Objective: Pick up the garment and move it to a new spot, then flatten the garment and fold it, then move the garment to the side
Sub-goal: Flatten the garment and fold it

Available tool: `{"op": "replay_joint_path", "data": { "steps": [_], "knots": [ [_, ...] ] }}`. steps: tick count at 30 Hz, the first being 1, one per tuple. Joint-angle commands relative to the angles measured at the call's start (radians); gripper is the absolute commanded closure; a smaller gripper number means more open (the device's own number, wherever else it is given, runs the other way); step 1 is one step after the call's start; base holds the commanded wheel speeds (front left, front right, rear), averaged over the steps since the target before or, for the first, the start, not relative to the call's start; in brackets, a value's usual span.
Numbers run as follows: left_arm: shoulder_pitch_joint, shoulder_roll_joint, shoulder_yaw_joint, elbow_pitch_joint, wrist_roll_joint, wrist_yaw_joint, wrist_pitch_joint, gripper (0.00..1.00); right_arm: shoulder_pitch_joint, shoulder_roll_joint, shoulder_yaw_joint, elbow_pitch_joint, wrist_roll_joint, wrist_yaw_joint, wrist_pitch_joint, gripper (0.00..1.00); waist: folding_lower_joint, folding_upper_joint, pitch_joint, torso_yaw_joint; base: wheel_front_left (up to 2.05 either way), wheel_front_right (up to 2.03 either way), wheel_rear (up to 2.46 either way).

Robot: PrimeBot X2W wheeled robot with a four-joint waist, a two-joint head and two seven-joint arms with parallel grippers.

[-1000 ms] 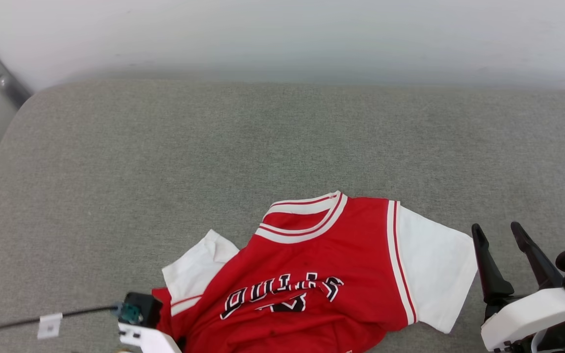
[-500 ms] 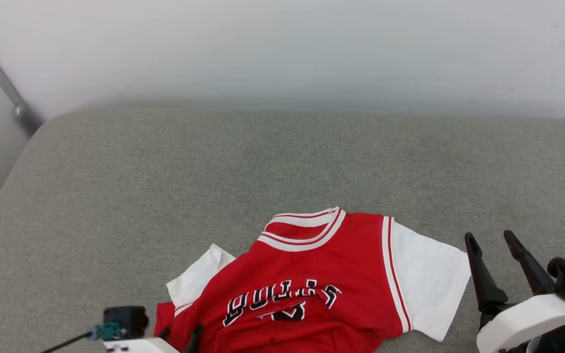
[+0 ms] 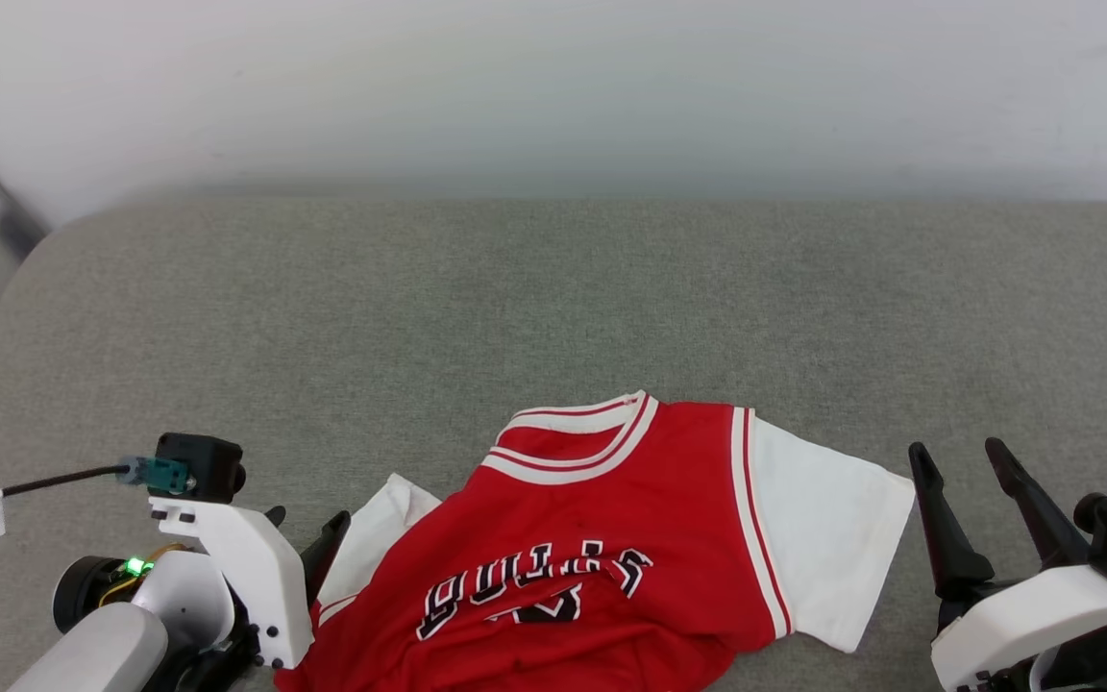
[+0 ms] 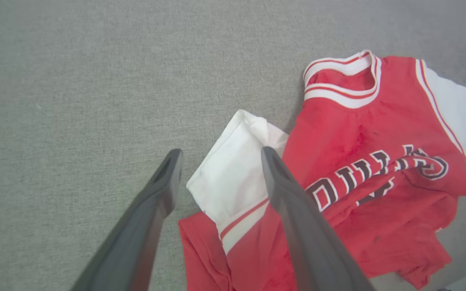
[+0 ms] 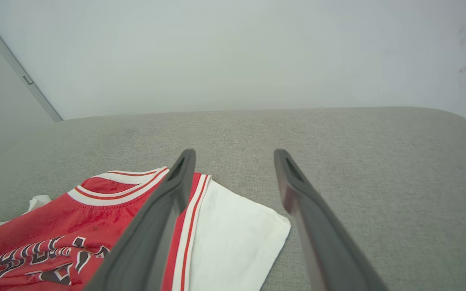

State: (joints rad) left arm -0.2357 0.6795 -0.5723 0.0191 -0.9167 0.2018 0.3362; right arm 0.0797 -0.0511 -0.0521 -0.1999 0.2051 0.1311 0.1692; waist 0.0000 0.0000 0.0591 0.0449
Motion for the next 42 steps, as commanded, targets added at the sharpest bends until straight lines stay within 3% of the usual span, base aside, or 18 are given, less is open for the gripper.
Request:
{"op": "replay_joint_path", "data": {
  "steps": [1,6,7,12,13,14,15,20,24,32,38,42],
  "knots": [
    [-0.043,-0.003,-0.023,0.047,-0.008,-0.039,0.045,0.0,-0.024,0.002,0.001,0.005,0.005,-0.001,-0.008,0.0,0.0,0.0,0.037,-0.023,0.0,0.0,0.0],
    [-0.112,0.001,-0.07,0.138,0.002,-0.102,0.128,0.0,-0.043,0.002,0.007,0.016,0.008,-0.001,-0.018,0.0,0.0,0.0,0.082,-0.043,0.0,0.0,0.0],
    [-0.155,0.001,-0.105,0.196,0.013,-0.145,0.181,0.0,-0.053,0.002,0.008,0.029,0.014,-0.001,-0.026,0.0,0.0,0.0,0.109,-0.055,0.0,0.0,0.0],
    [-0.18,-0.015,-0.141,0.285,-0.005,-0.169,0.27,0.0,-0.073,0.002,0.012,0.05,0.021,-0.001,-0.038,0.0,0.0,0.0,0.138,-0.069,0.0,0.0,0.0],
    [-0.174,-0.023,-0.153,0.298,-0.015,-0.178,0.289,0.53,-0.078,0.002,0.012,0.053,0.022,-0.001,-0.041,0.0,0.0,0.0,0.142,-0.071,0.0,0.0,0.0],
    [-0.168,-0.032,-0.164,0.308,-0.018,-0.186,0.301,0.85,-0.079,0.002,0.012,0.056,0.025,-0.001,-0.044,0.0,0.0,0.0,0.143,-0.072,0.0,0.0,0.0],
    [-0.164,-0.038,-0.178,0.318,-0.021,-0.19,0.321,1.0,-0.078,0.002,0.01,0.06,0.027,-0.001,-0.045,0.0,0.0,0.0,0.145,-0.074,0.0,0.0,0.0],
    [-0.164,-0.072,-0.198,0.34,-0.03,-0.208,0.336,1.0,-0.083,0.002,0.0,0.07,0.025,-0.001,-0.053,0.0,0.0,0.0,0.147,-0.07,0.0,0.0,0.0],
    [-0.211,-0.072,-0.186,0.345,0.009,-0.204,0.278,1.0,-0.082,0.002,-0.011,0.073,0.023,-0.001,-0.048,0.0,0.0,0.0,0.137,-0.059,0.0,0.0,0.0],
    [-0.271,-0.034,-0.045,0.331,0.051,-0.104,0.039,1.0,-0.069,0.002,-0.02,0.063,0.018,-0.001,-0.038,0.0,0.0,0.0,0.121,-0.035,0.0,0.0,0.0],
    [-0.16,-0.006,0.07,0.362,-0.034,-0.029,-0.048,1.0,-0.058,0.002,-0.031,0.053,0.014,-0.001,-0.027,0.0,0.0,0.0,0.125,-0.036,0.0,0.0,0.0],
    [-0.041,-0.034,0.113,0.403,-0.098,0.011,-0.09,1.0,-0.054,0.002,-0.036,0.055,0.019,-0.001,-0.024,0.0,0.0,0.0,0.125,-0.045,0.0,0.0,0.0]
  ]
}}
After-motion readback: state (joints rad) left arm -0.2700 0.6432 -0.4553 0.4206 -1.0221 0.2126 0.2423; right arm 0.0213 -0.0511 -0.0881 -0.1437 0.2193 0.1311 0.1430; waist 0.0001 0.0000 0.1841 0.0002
